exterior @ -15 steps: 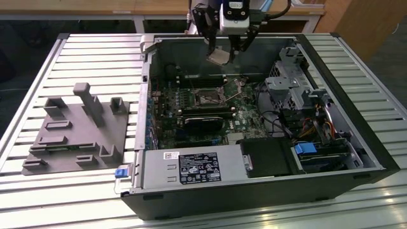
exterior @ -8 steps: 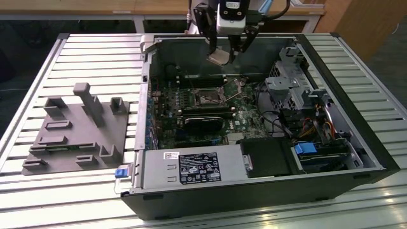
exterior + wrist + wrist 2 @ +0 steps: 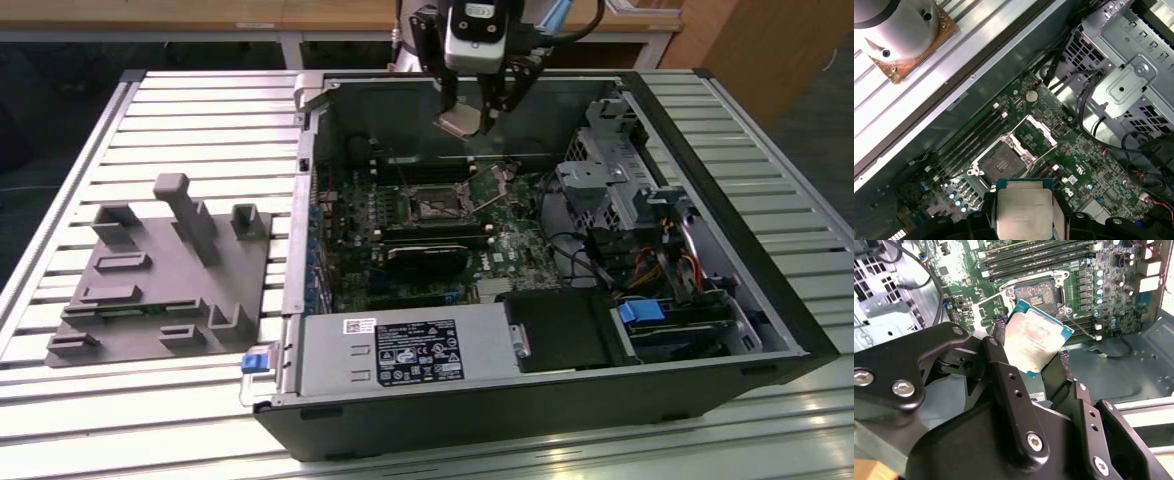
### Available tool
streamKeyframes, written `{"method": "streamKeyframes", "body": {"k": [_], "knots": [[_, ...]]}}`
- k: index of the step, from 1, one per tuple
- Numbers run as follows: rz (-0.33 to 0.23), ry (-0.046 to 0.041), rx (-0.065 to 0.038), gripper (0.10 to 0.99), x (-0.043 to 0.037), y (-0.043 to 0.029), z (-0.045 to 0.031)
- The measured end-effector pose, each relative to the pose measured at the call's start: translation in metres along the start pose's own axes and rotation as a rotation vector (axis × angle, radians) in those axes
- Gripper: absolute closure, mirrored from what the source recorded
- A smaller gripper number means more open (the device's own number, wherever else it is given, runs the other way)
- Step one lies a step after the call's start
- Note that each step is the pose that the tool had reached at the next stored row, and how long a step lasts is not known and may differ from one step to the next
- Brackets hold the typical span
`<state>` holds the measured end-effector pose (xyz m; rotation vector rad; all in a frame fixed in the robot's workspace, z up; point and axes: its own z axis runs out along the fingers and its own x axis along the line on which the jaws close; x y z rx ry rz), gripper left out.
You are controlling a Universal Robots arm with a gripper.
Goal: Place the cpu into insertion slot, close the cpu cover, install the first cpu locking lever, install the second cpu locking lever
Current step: 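Place the cpu into insertion slot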
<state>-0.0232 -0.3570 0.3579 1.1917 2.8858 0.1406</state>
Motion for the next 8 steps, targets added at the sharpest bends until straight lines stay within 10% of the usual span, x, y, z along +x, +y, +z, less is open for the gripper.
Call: {"method": "streamKeyframes", "body": {"k": [8], "knots": [[0.097,-0.0087,-0.002,0.549,0.0001,0.0000,0.0005]]}}
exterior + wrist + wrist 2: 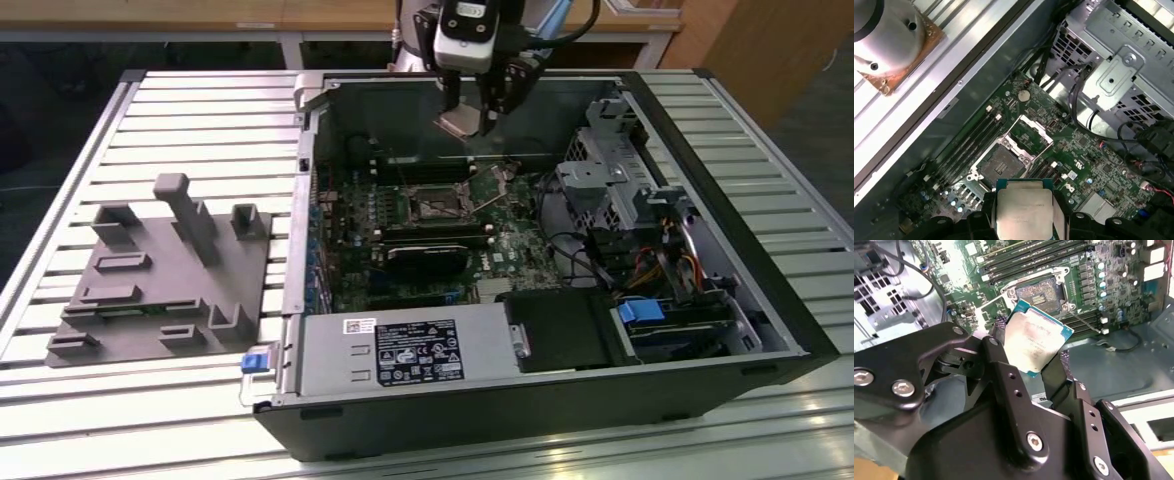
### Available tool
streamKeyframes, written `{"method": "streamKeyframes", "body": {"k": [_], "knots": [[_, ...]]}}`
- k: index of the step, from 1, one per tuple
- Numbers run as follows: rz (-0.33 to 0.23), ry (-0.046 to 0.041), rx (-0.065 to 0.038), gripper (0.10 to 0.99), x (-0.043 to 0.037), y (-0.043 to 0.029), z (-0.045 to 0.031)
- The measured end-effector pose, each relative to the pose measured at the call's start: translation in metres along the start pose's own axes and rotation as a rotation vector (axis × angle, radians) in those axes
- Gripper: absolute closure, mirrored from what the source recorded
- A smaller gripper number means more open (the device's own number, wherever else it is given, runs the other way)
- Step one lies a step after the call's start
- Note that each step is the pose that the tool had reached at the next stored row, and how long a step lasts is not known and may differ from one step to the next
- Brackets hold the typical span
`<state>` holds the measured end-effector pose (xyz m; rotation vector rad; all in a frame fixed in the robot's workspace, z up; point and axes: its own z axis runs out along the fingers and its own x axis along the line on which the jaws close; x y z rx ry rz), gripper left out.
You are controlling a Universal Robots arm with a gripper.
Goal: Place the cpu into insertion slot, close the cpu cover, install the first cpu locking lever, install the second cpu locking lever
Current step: 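Place the cpu into insertion slot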
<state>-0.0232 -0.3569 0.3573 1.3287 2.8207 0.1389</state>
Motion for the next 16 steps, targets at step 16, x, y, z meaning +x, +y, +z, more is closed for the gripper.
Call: {"method": "streamKeyframes", "body": {"k": [16], "knots": [[0.196,-0.0176,-0.004,0.549,0.0005,0.0003,0.0020]]}}
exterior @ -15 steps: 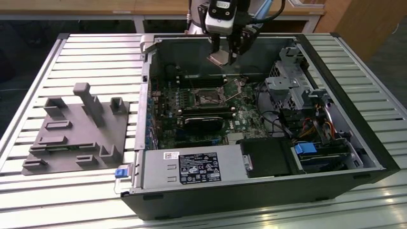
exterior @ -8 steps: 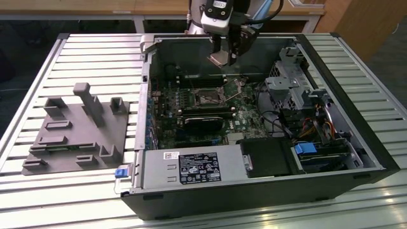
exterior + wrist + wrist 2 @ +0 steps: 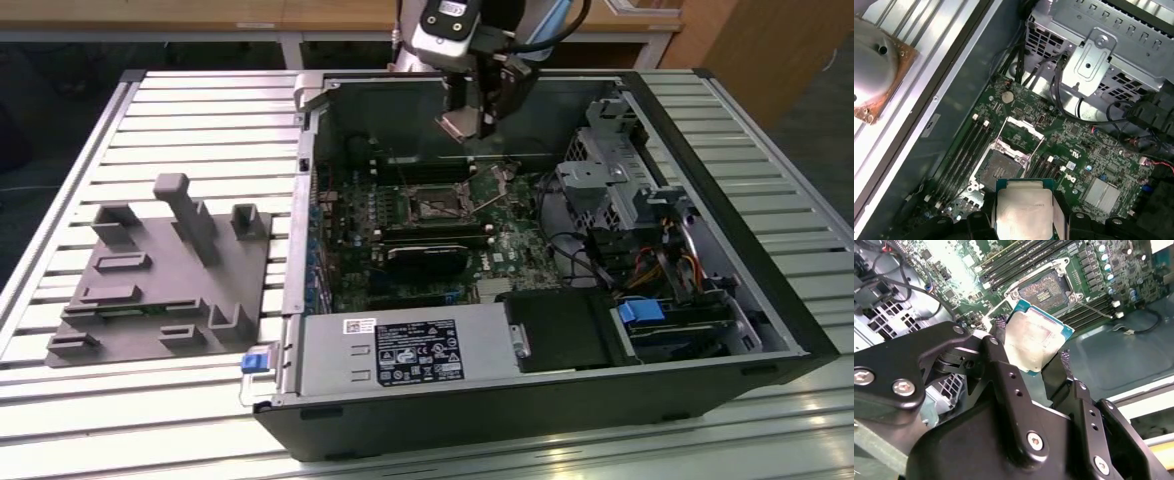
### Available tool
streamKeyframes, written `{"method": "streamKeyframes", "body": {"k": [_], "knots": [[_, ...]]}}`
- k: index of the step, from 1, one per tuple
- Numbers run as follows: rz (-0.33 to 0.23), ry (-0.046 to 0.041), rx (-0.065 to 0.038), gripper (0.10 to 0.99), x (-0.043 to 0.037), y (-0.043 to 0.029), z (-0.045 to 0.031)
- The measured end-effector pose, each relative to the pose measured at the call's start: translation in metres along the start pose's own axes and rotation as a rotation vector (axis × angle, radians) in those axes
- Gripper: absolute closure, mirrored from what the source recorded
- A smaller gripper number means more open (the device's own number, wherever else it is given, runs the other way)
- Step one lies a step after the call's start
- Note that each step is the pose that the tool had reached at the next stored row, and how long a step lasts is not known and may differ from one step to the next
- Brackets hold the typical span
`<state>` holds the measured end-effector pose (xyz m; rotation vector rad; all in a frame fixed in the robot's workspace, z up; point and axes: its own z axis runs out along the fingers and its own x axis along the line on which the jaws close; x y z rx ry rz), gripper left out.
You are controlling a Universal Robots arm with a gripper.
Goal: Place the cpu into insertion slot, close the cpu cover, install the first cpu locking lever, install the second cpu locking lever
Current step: 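Place the cpu into insertion slot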
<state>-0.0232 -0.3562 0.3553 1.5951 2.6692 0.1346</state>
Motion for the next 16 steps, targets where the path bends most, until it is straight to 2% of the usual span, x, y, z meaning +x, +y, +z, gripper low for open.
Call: {"method": "streamKeyframes", "body": {"k": [10,16], "knots": [[0.066,-0.0063,-0.001,0.549,0.0012,0.0002,0.0055],[0.173,-0.0159,-0.003,0.549,0.0011,-0.0003,0.0115]]}}
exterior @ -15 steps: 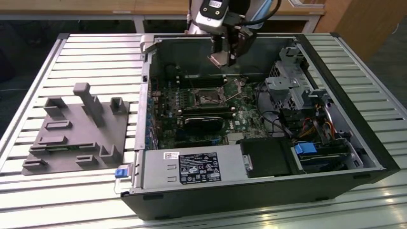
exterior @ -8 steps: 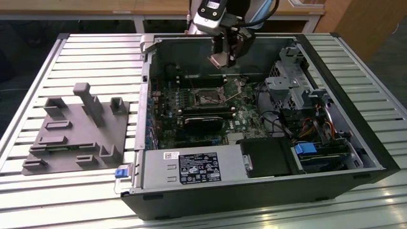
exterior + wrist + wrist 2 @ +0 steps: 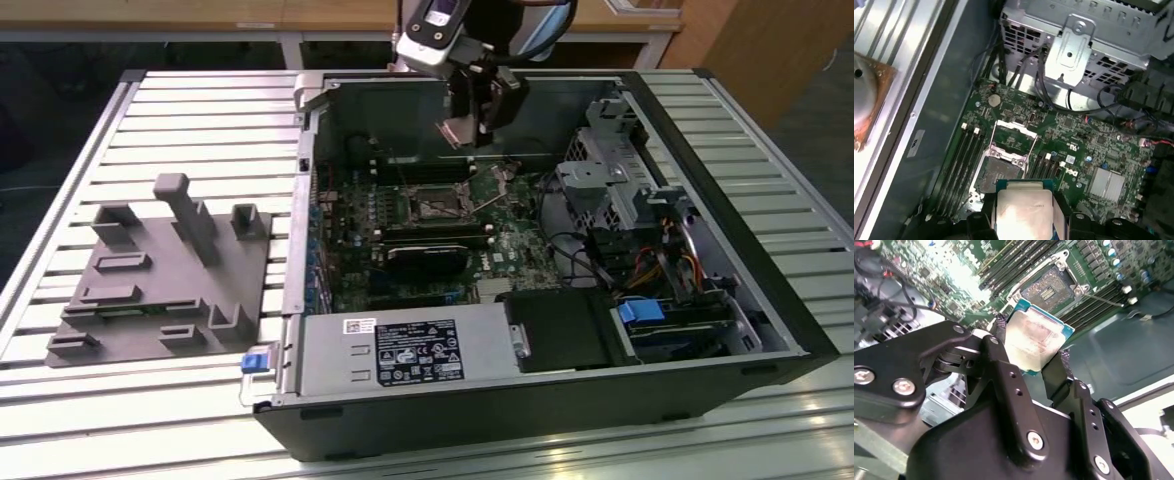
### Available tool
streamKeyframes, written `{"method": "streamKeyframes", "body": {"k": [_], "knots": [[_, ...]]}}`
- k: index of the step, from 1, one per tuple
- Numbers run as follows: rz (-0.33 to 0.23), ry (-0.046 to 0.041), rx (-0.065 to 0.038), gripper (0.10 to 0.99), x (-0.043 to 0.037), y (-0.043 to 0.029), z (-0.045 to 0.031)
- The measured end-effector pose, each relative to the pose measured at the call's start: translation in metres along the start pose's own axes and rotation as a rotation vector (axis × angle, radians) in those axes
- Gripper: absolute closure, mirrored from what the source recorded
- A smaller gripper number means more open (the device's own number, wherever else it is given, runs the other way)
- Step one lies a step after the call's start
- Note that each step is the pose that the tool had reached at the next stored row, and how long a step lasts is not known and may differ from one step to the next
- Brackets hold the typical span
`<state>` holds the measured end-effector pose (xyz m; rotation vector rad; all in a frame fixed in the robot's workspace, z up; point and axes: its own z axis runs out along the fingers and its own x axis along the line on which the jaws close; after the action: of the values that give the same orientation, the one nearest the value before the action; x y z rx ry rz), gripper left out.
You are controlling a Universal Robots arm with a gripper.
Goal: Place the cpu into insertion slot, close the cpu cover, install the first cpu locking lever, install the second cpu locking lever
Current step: 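Place the cpu into insertion slot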
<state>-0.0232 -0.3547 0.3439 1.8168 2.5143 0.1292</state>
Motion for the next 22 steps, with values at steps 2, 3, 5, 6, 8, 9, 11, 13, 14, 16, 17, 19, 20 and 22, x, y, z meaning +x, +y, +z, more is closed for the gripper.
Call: {"method": "streamKeyframes", "body": {"k": [2,3,5,6,8,9,11,13,14,16,17,19,20,22], "knots": [[0.036,-0.0032,-0.001,0.549,0.0000,-0.0001,0.0013],[0.053,-0.0047,-0.001,0.549,0.0000,-0.0002,0.0019],[0.084,-0.0076,-0.002,0.549,-0.0001,-0.0003,0.0028],[0.095,-0.0085,-0.002,0.549,-0.0001,-0.0003,0.0031],[0.109,-0.0098,-0.002,0.549,-0.0001,-0.0004,0.0034],[0.112,-0.0101,-0.002,0.549,-0.0001,-0.0003,0.0034],[0.112,-0.0102,-0.002,0.549,-0.0001,-0.0003,0.0038],[0.113,-0.0102,-0.002,0.549,-0.0001,-0.0004,0.0039],[0.114,-0.0103,-0.002,0.549,0.0000,-0.0006,0.0040],[0.117,-0.0104,-0.002,0.549,0.0000,-0.0008,0.0044],[0.122,-0.0109,-0.002,0.549,0.0001,-0.0010,0.0045],[0.143,-0.0127,-0.002,0.549,0.0002,-0.0012,0.0050],[0.158,-0.0142,-0.003,0.549,0.0002,-0.0012,0.0054],[0.194,-0.0173,-0.003,0.549,0.0001,-0.0014,0.0066]]}}
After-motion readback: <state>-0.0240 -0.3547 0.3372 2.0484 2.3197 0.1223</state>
